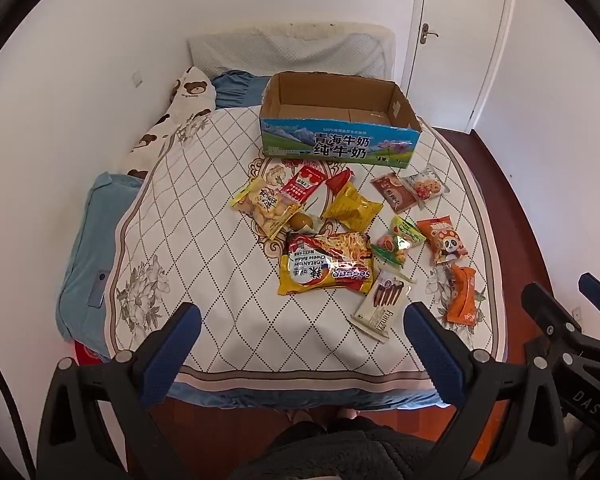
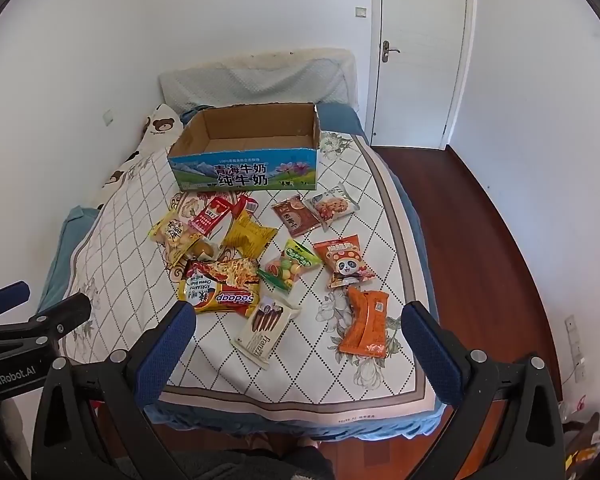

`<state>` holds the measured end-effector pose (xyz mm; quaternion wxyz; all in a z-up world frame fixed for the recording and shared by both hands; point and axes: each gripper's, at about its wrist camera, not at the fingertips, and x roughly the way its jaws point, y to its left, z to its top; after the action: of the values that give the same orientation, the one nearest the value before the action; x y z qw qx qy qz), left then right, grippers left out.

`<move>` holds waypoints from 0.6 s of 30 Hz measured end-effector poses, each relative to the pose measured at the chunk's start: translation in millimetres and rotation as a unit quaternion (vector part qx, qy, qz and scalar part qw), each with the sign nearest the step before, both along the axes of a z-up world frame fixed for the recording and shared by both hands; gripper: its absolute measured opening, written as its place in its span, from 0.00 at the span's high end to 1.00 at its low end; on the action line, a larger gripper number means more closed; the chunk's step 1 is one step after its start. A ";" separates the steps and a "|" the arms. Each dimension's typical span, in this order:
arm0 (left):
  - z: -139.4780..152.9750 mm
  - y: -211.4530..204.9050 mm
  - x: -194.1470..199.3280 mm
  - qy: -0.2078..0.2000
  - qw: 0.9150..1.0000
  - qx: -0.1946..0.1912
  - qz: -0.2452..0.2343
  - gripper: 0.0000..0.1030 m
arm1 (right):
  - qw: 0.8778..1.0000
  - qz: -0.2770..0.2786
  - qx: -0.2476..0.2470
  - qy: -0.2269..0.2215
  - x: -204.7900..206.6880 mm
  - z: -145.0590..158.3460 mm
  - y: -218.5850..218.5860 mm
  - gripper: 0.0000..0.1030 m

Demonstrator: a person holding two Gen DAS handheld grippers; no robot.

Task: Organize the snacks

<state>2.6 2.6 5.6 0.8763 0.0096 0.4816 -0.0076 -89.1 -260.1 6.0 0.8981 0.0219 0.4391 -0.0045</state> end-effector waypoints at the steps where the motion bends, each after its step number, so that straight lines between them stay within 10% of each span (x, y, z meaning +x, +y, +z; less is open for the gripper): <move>1: -0.2 -0.2 -0.7 -0.001 1.000 0.000 -0.001 0.00 | 1.000 -0.001 0.000 0.000 -0.1 1.0 -0.5 0.00; 18: 0.7 4.5 4.8 -0.004 1.000 0.003 -0.002 0.00 | 1.000 0.009 -0.004 -0.001 3.8 -0.5 3.0 0.00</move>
<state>7.4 7.1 6.3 0.8782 0.0132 0.4780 -0.0075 -85.3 -257.2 5.4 0.8988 0.0146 0.4382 0.0015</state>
